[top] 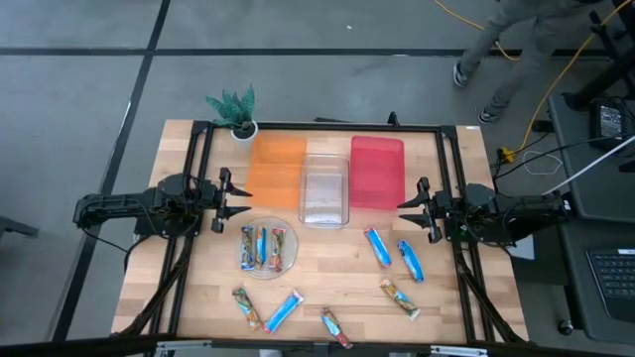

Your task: Pick and place Granola Bars by type

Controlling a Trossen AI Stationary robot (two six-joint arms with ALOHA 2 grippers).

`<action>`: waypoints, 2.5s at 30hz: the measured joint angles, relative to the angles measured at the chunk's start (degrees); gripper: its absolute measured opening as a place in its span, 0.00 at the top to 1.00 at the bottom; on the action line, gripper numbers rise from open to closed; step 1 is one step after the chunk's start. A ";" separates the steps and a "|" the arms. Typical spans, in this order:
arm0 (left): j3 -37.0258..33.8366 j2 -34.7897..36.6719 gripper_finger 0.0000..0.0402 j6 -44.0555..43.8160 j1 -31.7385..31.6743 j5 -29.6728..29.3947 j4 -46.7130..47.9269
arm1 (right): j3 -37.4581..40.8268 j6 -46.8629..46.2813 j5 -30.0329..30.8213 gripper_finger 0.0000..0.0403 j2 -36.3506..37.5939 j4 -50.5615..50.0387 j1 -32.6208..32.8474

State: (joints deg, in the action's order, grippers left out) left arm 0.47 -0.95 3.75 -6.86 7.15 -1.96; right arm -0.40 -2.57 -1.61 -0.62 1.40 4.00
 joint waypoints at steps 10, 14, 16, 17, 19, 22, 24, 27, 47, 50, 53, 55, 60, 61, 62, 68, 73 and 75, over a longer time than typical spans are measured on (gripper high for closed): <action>0.00 0.00 0.59 0.00 0.01 -0.01 0.00 | 0.00 0.02 0.00 0.67 0.00 0.01 -0.01; 0.00 0.00 0.59 0.00 0.00 -0.01 0.00 | 0.00 3.54 0.03 0.67 -0.02 0.93 0.00; 0.00 0.00 0.59 0.00 0.00 -0.01 0.00 | 0.00 5.51 -0.01 0.67 0.02 1.47 0.01; 0.00 0.00 0.59 0.00 0.00 -0.01 0.00 | 0.00 5.65 -0.02 0.67 0.02 1.51 0.01; 0.00 0.00 0.60 0.02 0.01 0.01 0.00 | 0.00 5.68 0.00 0.67 0.02 1.44 0.01; 0.00 0.00 0.60 0.02 -0.01 0.00 0.00 | 0.00 5.70 0.00 0.67 0.00 0.18 0.01; 0.00 0.00 0.59 0.02 0.00 -0.01 0.00 | 0.00 5.69 0.00 0.67 0.00 0.07 -0.01; 0.00 0.00 0.59 0.02 0.00 -0.01 0.00 | 0.00 5.70 0.00 0.67 0.00 0.07 0.01; 0.00 0.00 0.60 0.02 0.00 -0.01 0.00 | 0.00 9.82 0.02 0.67 -0.04 1.49 0.00; 0.00 0.00 0.59 0.02 0.01 -0.01 0.00 | 0.00 10.39 0.04 0.67 0.00 3.33 0.01; 0.00 0.00 0.59 0.02 0.01 -0.01 0.00 | 0.00 9.35 0.04 0.67 -0.01 4.22 0.01; 0.00 0.00 0.59 0.02 0.01 0.01 0.00 | 0.00 9.07 0.02 0.67 0.01 4.97 0.00; 0.00 0.00 0.60 0.02 0.00 -0.01 0.00 | 0.00 7.90 0.00 0.67 0.00 4.79 0.01; 0.00 0.00 0.60 0.02 -0.01 -0.01 0.00 | 0.00 7.03 0.00 0.67 0.00 4.75 0.01; 0.00 0.00 0.59 0.02 -0.01 -0.01 0.00 | 0.00 5.80 0.02 0.67 0.00 4.76 0.01; 0.00 0.00 0.59 0.02 -0.01 0.00 0.00 | 0.00 2.64 0.02 0.67 0.00 5.15 0.00; 0.00 0.00 0.60 0.02 0.01 0.01 0.00 | 0.00 1.30 -0.75 0.67 0.00 5.41 -0.01; 0.00 0.00 0.59 0.02 -0.01 0.01 0.00 | 0.00 -1.52 -1.45 0.67 0.00 5.84 0.00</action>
State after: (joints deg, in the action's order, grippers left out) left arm 0.47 -0.95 3.77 -6.87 7.16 -1.96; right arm -0.40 -4.09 -3.06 -0.62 7.24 4.01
